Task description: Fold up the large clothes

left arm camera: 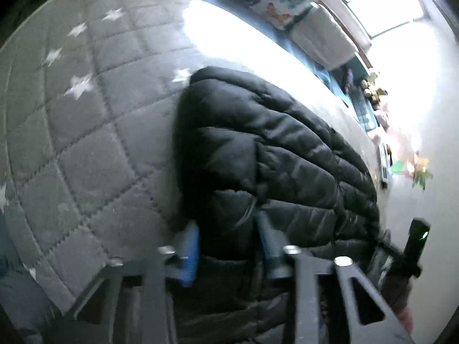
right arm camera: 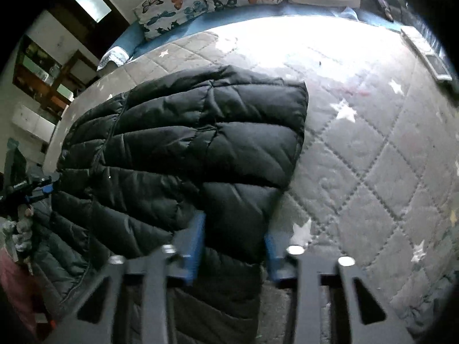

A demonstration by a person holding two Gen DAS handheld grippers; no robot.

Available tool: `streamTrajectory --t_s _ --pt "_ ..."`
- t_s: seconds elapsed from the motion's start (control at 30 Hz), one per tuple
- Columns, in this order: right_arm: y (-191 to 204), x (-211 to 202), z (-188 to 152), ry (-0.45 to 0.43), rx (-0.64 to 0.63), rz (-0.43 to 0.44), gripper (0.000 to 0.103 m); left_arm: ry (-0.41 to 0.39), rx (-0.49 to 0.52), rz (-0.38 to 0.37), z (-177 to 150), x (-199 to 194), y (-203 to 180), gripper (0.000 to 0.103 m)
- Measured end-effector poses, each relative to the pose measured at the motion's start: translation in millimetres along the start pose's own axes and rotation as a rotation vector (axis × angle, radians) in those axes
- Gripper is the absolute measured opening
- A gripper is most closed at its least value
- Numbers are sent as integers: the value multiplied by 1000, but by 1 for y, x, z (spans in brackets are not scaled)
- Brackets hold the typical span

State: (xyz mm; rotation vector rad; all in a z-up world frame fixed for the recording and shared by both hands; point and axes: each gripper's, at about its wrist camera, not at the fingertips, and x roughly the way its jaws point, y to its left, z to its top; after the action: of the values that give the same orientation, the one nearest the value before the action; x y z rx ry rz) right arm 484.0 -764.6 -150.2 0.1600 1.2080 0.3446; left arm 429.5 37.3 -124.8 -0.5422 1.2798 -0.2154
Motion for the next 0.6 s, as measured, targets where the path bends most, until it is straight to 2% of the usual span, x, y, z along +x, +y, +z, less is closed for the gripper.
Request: streamTrajectory --t_s 0.1,0.17,0.2,0.3,0.33,0.37,0.4,0.43,0.5,0.6 --pt "19 -26 11 -79 -56 -7 16 -66 14 -70 9 -17 -18 19" --pt "34 -54 26 -172 -89 1 16 -129 46 -105 21 -37 -36 19" --pt "38 -63 32 -206 -98 1 16 -173 81 -107 29 -49 -49 19" --pt "50 -84 60 -321 -136 -71 16 -280 148 -75 49 -67 -75 19" --pt "47 -83 70 -340 -119 -77 16 -302 155 -58 56 -68 -78 20" --pt "41 -75 80 -336 -97 -92 17 -315 168 -28 65 -63 -80 26" --pt "39 -63 86 -310 -79 -107 24 -311 177 7 71 -56 -80 29" --pt "32 -48 92 -265 -53 -106 24 -283 179 61 79 -41 -78 30" --pt "27 -28 94 -188 -42 -116 24 -221 156 115 83 -20 -73 30" --pt "36 -26 81 -177 -122 -229 24 -157 124 158 78 -4 -56 30"
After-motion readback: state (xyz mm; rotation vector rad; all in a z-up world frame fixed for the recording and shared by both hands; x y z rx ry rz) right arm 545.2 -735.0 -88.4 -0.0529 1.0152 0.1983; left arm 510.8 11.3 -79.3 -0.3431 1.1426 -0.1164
